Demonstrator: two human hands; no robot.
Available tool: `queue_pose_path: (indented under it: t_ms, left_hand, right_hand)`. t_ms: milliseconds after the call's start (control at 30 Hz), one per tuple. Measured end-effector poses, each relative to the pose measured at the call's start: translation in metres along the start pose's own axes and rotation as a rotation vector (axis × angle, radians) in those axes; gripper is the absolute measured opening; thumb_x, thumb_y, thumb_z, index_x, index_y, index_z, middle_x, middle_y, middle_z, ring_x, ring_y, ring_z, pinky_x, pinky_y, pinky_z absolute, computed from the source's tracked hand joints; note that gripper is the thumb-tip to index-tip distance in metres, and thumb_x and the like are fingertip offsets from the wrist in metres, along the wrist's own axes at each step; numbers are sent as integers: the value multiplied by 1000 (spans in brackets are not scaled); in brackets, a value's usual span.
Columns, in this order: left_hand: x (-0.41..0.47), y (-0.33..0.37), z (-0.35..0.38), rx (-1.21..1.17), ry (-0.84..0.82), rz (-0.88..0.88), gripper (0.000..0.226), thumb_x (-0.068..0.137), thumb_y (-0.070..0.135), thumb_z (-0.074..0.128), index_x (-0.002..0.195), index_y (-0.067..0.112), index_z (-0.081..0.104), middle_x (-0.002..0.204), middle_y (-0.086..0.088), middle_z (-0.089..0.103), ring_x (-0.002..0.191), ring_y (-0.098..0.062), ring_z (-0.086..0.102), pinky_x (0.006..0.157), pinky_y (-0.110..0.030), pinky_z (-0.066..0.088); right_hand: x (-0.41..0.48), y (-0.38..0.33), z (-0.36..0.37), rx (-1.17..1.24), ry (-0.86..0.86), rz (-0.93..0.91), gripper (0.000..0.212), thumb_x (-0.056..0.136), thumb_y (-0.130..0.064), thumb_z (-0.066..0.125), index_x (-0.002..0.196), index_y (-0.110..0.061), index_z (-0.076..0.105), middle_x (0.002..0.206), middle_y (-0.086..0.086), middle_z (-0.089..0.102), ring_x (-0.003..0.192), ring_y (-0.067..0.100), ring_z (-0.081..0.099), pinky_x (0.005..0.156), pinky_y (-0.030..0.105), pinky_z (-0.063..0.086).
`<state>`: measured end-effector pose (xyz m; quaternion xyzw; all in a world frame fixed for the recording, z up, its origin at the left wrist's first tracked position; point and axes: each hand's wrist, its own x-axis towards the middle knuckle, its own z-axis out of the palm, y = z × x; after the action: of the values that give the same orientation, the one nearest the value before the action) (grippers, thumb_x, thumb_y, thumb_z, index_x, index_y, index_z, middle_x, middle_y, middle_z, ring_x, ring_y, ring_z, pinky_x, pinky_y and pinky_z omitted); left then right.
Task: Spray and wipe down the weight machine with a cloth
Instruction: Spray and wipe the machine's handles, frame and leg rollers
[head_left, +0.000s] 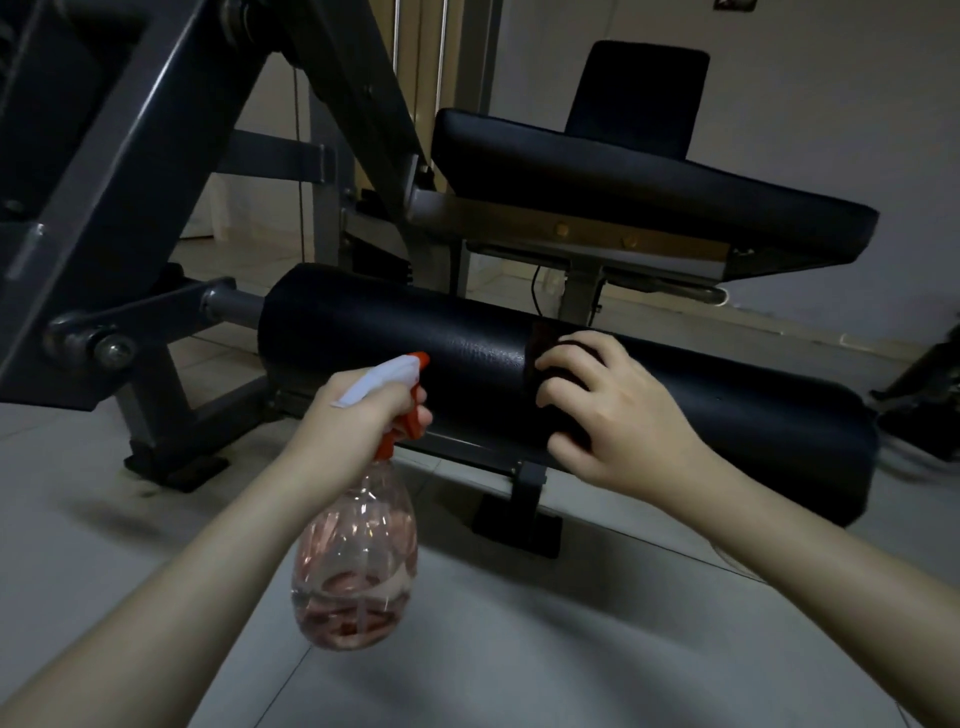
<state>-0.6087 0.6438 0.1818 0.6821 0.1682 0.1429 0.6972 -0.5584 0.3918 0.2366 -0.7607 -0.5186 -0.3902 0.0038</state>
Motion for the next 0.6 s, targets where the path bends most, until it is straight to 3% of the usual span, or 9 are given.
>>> queue_pose_path:
  t_ms: [100,167,233,333,467,600]
  left_hand:
    - [-3,0,15,-31,-28,59,23,90,18,56,71,10,65,50,-1,66,55,-21,64,79,-41,53]
    - [6,2,23,-40,-31,53,32,91,15,57,61,11,69,52,-1,67,60,-23,64,82,-44,53]
    - [3,0,25,-21,-80,93,38,90,24,60,55,15,70,52,-1,67,56,-21,65,78,-43,54]
    - [2,-1,26,-2,-172,146,30,91,47,56,70,26,58,44,5,62,41,-13,60,58,-30,50]
    - [-7,18,47,-92,-168,135,12,60,35,74,59,24,74,56,2,68,57,-18,65,76,-37,52]
    - [1,11,59,-98,-93,57,23,84,27,65,63,22,73,51,2,66,59,-24,64,79,-41,52]
  right_hand:
    - [-9,6,-8,8,-9,66,25,72,-24,51,86,-9,65,107,10,62,107,37,52,79,39,47]
    - [-13,11,-13,0,-25,118,29,72,-28,49,87,-8,65,108,10,62,104,36,53,74,39,50]
    - [-11,18,-18,-1,-33,181,34,73,-33,46,91,-9,64,109,8,61,102,34,54,68,38,51]
    - [-4,32,-24,49,-24,336,37,75,-39,42,97,-15,60,107,2,55,97,26,51,65,32,44]
    - [12,52,-22,116,-70,527,13,81,-31,52,89,-22,50,94,-5,44,94,26,49,68,32,34]
    - [-8,57,-31,47,-53,614,20,80,-30,54,93,-14,55,95,0,48,94,29,49,68,33,35]
